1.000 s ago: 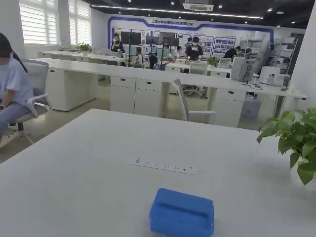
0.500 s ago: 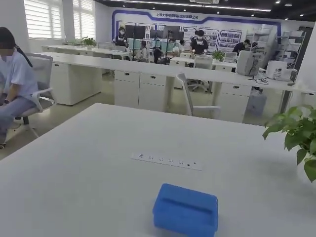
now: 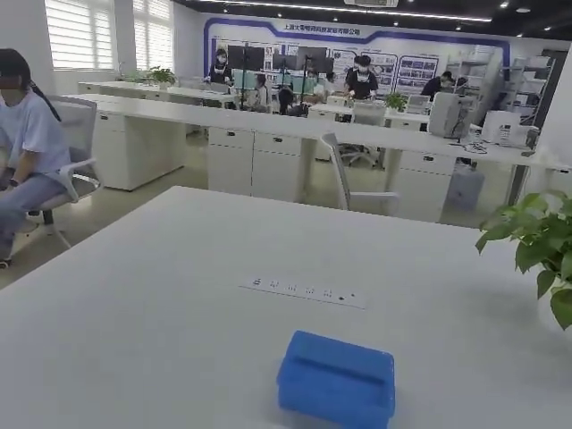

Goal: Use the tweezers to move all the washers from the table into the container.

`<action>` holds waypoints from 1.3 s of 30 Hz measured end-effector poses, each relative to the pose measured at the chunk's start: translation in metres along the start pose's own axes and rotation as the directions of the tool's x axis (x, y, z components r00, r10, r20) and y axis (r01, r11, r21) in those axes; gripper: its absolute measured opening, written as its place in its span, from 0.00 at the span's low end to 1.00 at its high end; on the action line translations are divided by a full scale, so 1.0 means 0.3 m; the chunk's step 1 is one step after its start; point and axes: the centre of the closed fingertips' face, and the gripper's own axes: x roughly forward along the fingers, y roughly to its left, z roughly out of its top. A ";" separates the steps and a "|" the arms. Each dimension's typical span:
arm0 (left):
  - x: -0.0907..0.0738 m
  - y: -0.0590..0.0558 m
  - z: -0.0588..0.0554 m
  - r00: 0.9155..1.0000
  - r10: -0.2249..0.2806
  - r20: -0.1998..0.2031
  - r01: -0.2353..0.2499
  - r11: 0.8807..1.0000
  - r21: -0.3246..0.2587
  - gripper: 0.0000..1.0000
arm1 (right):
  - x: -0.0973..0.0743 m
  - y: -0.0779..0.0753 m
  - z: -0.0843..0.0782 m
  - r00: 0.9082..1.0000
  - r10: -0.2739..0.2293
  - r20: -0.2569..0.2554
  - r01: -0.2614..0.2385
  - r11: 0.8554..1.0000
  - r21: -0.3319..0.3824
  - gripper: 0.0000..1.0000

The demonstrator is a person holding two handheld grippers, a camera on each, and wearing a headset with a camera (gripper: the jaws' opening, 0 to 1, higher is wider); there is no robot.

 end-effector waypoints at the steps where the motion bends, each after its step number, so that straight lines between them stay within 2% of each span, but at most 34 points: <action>1: 0.001 -0.001 0.000 1.000 -0.001 -0.001 0.001 1.000 0.004 0.99 | 0.000 0.001 0.001 1.000 0.001 0.000 -0.001 1.000 0.002 0.99; 6: 0.009 0.000 0.008 1.000 -0.008 0.000 0.008 1.000 0.023 0.99 | 0.005 0.006 0.003 1.000 0.009 -0.001 -0.009 1.000 0.012 0.99; 10: 0.020 -0.006 0.023 1.000 -0.024 0.008 0.023 0.999 0.033 0.99 | 0.009 0.020 0.007 1.000 0.019 0.005 -0.019 1.000 -0.007 0.98; 17: 0.066 -0.030 0.031 0.997 -0.071 -0.022 0.073 0.994 0.081 0.99 | 0.027 0.018 -0.018 0.999 0.027 -0.030 -0.027 1.000 0.014 0.96; 27: 0.133 -0.043 0.049 0.990 -0.129 -0.049 0.134 0.984 0.113 0.99 | 0.034 -0.006 0.019 1.000 0.021 -0.020 -0.021 1.000 0.017 0.88; 30: 0.154 -0.049 0.053 0.985 -0.162 -0.052 0.167 0.979 0.116 0.94 | 0.040 -0.011 0.020 1.000 0.018 -0.025 -0.018 1.000 0.009 0.85; 33: 0.184 -0.064 0.043 0.974 -0.208 -0.090 0.218 0.968 0.126 0.89 | 0.047 -0.018 0.018 0.999 0.012 -0.034 -0.012 1.000 0.000 0.80; 36: 0.208 -0.082 0.039 0.960 -0.248 -0.129 0.266 0.953 0.143 0.78 | 0.049 -0.025 0.025 1.000 0.004 -0.031 -0.004 1.000 -0.004 0.75; 39: 0.242 -0.106 0.034 0.941 -0.299 -0.160 0.324 0.933 0.159 0.69 | 0.059 -0.032 0.021 0.999 0.006 -0.038 -0.006 1.000 0.000 0.73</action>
